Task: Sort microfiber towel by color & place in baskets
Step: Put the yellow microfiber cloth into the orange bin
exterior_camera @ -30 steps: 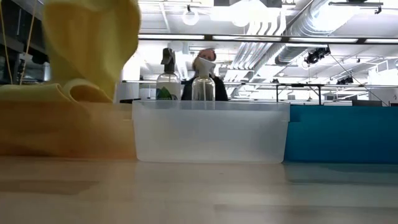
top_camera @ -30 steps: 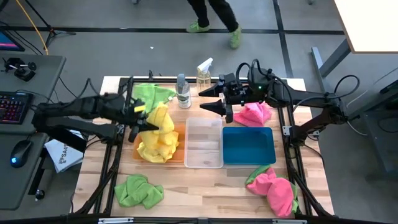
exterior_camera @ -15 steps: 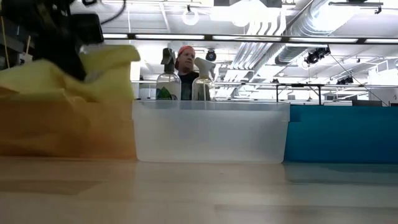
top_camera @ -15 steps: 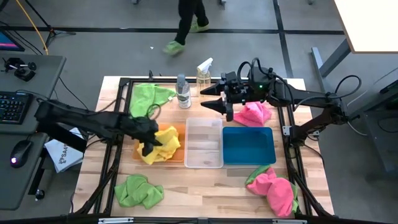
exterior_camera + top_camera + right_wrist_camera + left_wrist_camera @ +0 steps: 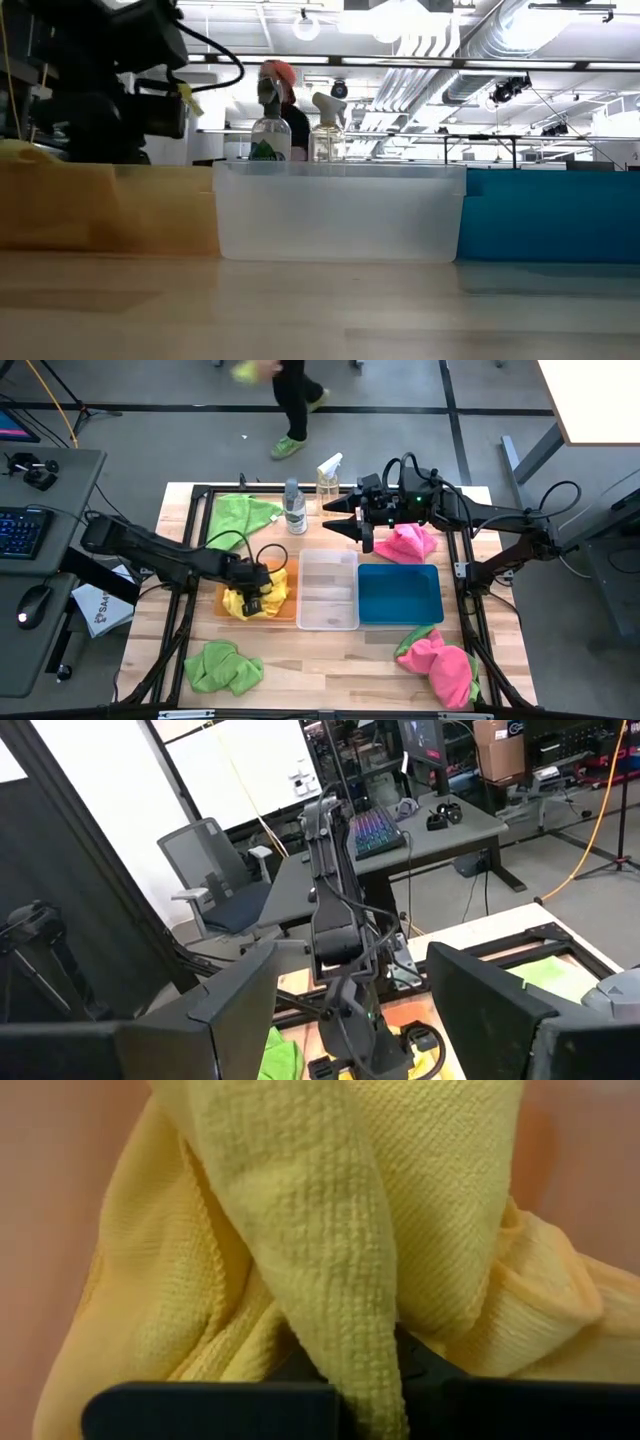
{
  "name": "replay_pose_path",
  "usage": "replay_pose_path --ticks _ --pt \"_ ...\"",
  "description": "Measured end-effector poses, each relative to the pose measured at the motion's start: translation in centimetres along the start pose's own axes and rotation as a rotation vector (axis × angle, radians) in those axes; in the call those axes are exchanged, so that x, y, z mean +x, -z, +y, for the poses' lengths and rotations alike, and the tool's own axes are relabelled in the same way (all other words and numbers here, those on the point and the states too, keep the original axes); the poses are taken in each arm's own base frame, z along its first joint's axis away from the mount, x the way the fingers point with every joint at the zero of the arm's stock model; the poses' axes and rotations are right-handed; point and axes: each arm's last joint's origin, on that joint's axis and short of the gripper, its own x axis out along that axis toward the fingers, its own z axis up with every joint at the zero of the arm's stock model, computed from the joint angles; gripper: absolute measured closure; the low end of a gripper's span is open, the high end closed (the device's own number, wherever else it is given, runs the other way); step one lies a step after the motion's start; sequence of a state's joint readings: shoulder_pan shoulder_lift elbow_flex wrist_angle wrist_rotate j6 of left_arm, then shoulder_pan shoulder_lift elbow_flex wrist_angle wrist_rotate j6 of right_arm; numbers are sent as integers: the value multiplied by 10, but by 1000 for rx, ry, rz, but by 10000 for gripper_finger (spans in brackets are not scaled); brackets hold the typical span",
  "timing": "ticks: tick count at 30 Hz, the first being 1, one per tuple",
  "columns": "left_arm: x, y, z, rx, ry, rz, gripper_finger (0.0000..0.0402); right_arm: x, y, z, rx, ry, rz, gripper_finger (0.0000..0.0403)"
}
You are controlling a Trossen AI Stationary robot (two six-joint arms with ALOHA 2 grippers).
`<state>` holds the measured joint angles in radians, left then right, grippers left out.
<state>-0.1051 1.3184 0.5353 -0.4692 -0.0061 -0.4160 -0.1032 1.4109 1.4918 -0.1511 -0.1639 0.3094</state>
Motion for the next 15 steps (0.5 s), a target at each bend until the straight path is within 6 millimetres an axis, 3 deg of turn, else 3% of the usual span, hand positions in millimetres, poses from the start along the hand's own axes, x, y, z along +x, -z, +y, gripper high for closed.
replay_pose_path --ticks 6,15 --pt "-9 -10 -4 42 -1 -4 383 0 1 0 0 2 7 151" --pt "-53 -38 -16 174 -41 19 272 0 1 0 -2 -2 9 151"
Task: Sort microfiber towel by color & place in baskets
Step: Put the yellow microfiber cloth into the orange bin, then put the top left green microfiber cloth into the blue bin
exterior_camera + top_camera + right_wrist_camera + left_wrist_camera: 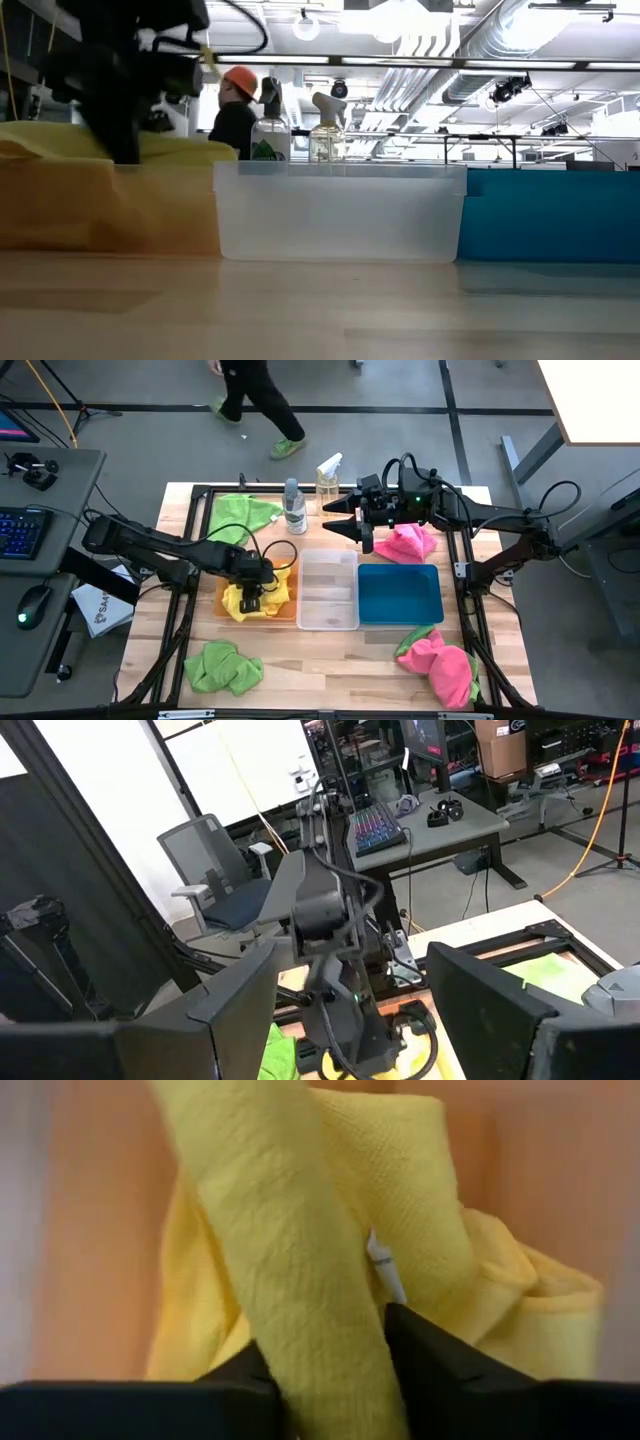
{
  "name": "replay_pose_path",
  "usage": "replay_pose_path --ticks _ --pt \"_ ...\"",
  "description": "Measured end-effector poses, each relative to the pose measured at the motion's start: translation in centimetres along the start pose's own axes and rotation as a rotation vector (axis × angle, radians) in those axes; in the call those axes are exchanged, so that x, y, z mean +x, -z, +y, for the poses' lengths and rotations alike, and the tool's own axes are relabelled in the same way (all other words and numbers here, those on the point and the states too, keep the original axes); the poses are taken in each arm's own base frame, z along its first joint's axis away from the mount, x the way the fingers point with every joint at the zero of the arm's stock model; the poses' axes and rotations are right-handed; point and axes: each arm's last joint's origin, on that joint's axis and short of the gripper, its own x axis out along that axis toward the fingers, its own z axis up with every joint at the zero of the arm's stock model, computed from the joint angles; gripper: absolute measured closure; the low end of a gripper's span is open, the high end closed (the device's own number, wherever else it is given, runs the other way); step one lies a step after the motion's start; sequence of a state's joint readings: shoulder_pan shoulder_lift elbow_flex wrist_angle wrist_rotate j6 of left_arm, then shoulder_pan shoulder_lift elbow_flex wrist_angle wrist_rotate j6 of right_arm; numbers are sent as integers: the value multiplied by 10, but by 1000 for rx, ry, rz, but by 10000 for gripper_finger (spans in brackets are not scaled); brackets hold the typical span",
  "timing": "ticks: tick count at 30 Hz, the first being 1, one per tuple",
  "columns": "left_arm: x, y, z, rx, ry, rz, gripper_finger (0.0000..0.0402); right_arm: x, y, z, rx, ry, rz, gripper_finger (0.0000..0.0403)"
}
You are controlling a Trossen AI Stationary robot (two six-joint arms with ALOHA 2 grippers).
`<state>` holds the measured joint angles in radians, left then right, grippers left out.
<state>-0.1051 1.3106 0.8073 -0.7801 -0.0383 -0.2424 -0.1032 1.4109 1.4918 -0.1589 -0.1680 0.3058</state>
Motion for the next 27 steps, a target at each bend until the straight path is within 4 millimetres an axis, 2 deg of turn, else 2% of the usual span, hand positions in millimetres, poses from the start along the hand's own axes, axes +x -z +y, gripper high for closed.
replay_pose_path --ticks 5,10,13,15,18,22,27 --pt "-29 -12 0 40 -9 34 220 0 0 0 0 0 2 151" --pt "-56 -18 6 55 -14 93 194 0 0 0 0 -4 4 151" --pt "-70 -16 17 20 -63 147 191 0 0 0 0 -4 4 151" --pt "-74 -12 34 -74 -127 130 190 0 0 0 0 -4 4 151" --pt "-73 0 66 -270 -177 67 190 0 0 0 0 -4 5 151" --pt "-60 20 107 -513 -215 57 190 0 2 0 6 0 16 151" --pt "-33 44 141 -648 -306 164 190 0 2 0 11 2 20 151"
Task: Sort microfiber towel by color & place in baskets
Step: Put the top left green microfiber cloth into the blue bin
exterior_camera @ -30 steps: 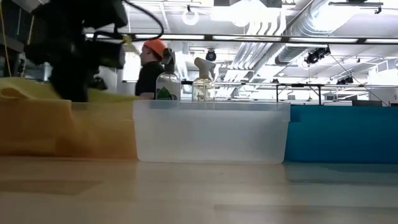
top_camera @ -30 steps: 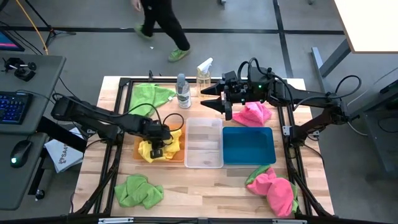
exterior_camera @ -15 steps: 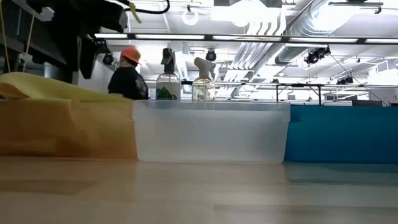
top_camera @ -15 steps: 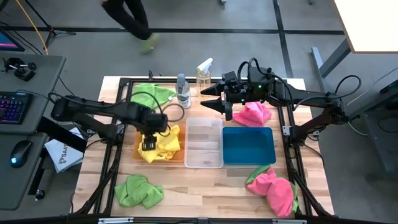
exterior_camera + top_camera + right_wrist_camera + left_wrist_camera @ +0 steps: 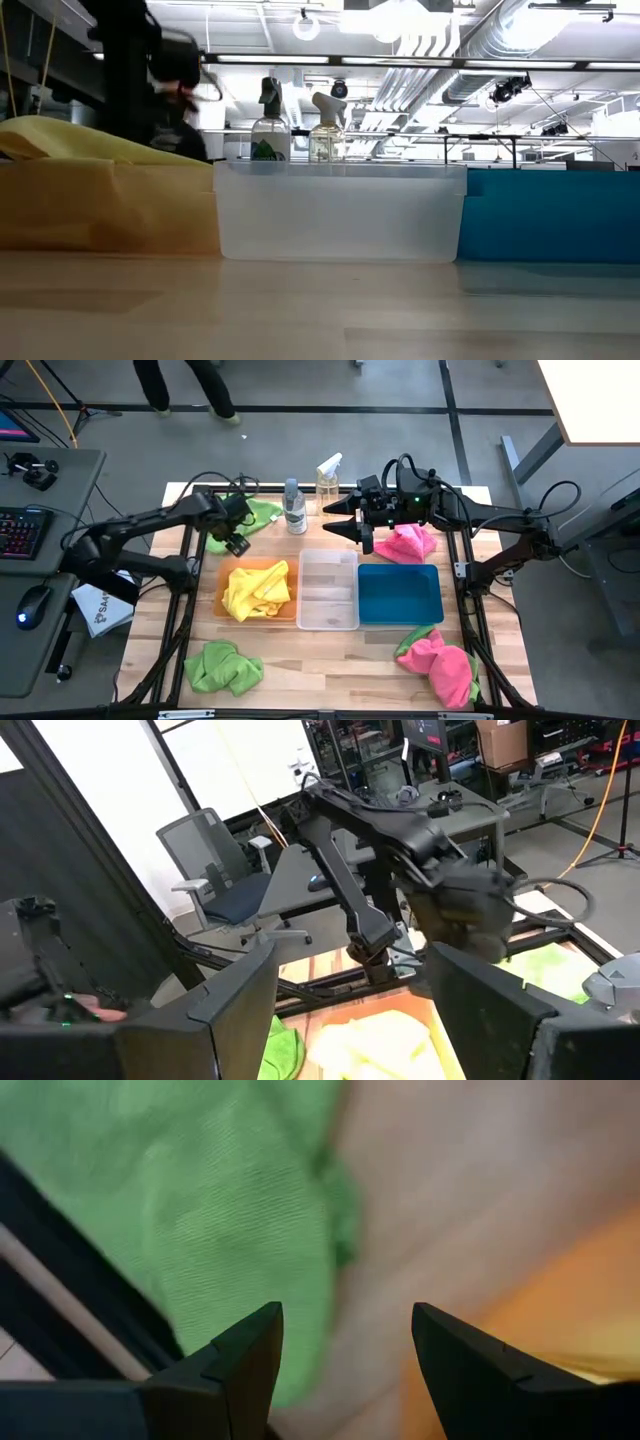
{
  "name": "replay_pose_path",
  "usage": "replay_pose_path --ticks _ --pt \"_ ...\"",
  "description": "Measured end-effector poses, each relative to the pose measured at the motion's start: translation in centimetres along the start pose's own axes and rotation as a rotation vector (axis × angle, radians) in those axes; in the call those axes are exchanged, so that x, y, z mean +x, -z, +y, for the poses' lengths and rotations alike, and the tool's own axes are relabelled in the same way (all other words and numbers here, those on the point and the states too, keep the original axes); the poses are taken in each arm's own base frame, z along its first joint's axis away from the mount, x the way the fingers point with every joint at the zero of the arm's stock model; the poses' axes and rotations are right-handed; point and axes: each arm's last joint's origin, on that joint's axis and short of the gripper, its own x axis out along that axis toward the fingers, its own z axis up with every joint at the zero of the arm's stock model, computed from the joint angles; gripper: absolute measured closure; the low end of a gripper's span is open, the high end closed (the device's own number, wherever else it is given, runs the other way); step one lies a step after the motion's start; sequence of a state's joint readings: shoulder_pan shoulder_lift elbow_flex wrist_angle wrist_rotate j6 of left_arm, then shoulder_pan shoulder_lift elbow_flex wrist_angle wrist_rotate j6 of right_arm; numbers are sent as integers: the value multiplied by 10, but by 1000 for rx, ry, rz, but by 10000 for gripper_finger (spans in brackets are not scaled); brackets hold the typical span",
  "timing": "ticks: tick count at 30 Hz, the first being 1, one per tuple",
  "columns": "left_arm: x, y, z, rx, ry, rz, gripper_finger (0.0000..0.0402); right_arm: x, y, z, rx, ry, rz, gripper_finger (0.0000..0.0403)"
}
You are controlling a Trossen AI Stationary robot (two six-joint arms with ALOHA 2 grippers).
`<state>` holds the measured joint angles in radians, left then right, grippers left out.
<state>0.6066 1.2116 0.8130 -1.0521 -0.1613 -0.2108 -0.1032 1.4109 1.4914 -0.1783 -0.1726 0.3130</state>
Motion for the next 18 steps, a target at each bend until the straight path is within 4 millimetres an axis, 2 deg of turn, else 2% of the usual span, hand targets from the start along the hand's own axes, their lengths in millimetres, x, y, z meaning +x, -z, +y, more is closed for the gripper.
replay_pose_path --ticks 5,11,18 --pt "32 -12 13 -42 -70 38 190 0 0 0 0 1 2 151" --pt "57 -31 22 -115 -85 21 190 0 1 0 2 3 8 151" --pt "88 -41 29 -129 -92 110 190 0 2 -1 6 6 17 151"
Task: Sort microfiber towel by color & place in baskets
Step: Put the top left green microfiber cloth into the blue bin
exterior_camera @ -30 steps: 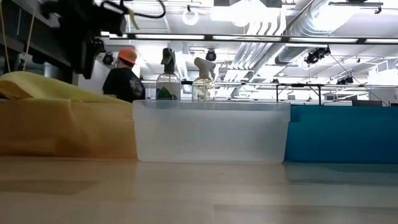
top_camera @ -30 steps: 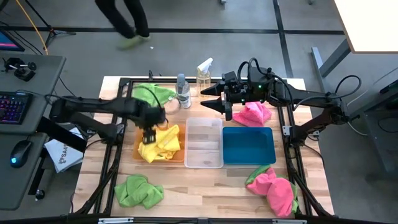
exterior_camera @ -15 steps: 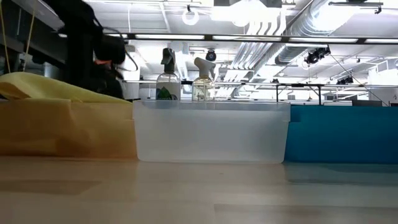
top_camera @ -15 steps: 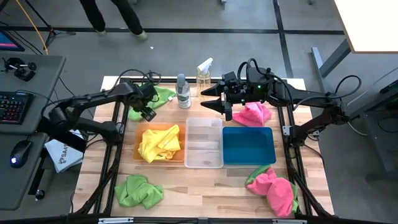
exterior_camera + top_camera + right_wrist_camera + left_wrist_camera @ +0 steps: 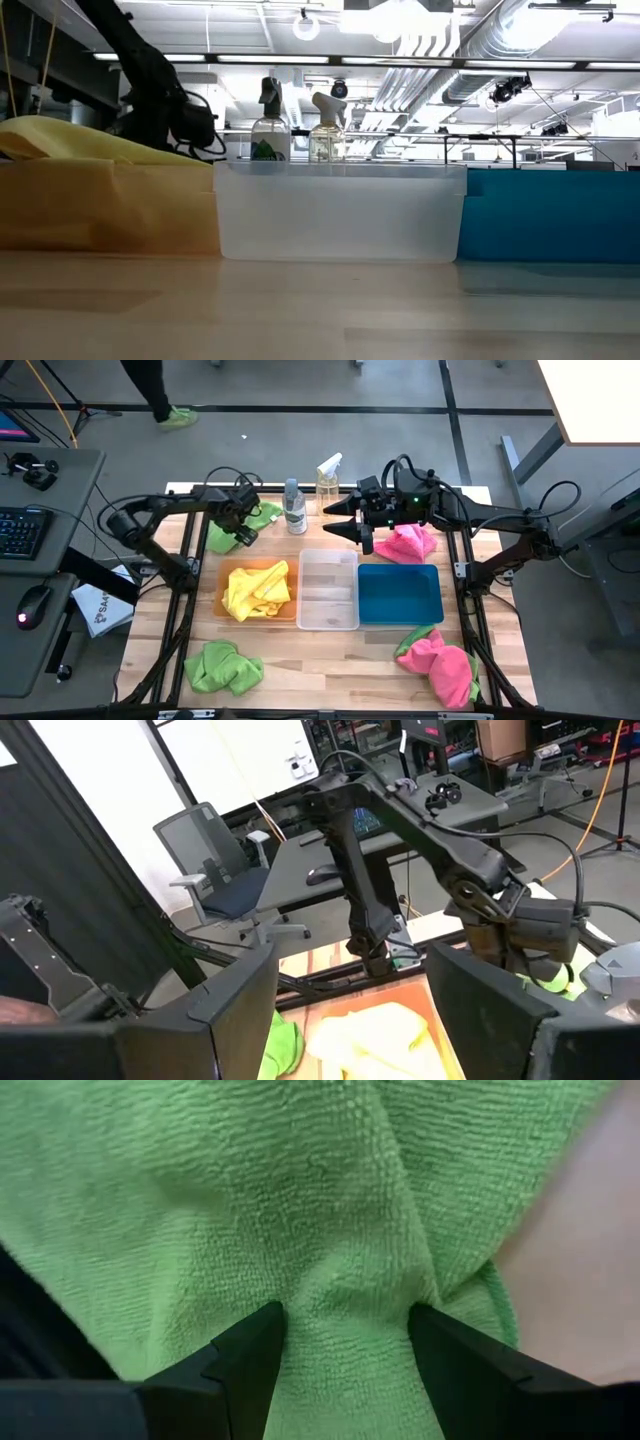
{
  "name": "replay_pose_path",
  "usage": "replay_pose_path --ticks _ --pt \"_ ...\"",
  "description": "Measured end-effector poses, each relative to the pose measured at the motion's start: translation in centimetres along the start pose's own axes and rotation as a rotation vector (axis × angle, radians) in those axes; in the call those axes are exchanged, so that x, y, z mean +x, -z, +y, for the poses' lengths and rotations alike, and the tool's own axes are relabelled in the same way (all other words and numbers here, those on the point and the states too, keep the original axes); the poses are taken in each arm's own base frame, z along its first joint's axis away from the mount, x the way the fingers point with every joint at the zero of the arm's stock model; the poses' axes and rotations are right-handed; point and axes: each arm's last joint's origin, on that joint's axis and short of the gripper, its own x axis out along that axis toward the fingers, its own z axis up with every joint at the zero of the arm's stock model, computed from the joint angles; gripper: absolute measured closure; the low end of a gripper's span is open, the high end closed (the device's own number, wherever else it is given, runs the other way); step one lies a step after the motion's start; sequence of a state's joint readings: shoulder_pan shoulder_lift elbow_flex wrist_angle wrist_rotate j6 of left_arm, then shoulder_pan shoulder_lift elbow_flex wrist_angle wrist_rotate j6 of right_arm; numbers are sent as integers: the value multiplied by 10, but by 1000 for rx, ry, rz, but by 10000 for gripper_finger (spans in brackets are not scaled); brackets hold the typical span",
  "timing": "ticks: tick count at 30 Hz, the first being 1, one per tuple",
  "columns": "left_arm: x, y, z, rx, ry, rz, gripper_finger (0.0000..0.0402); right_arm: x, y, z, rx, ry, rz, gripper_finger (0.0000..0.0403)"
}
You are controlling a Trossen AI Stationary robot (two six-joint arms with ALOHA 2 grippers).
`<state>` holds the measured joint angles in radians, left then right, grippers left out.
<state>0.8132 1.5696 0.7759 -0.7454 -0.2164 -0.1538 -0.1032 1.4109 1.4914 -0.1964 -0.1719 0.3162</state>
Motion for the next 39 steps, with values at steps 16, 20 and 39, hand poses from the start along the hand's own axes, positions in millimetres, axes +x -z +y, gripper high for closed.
replay_pose_path --ticks 16,20,39 --pt "-39 12 18 93 4 -117 396 0 2 2 22 2 18 151" --pt "-86 25 22 88 130 -252 399 0 2 2 18 2 19 151" --pt "-273 124 -21 612 629 -808 401 9 5 -1 -48 -12 16 151"
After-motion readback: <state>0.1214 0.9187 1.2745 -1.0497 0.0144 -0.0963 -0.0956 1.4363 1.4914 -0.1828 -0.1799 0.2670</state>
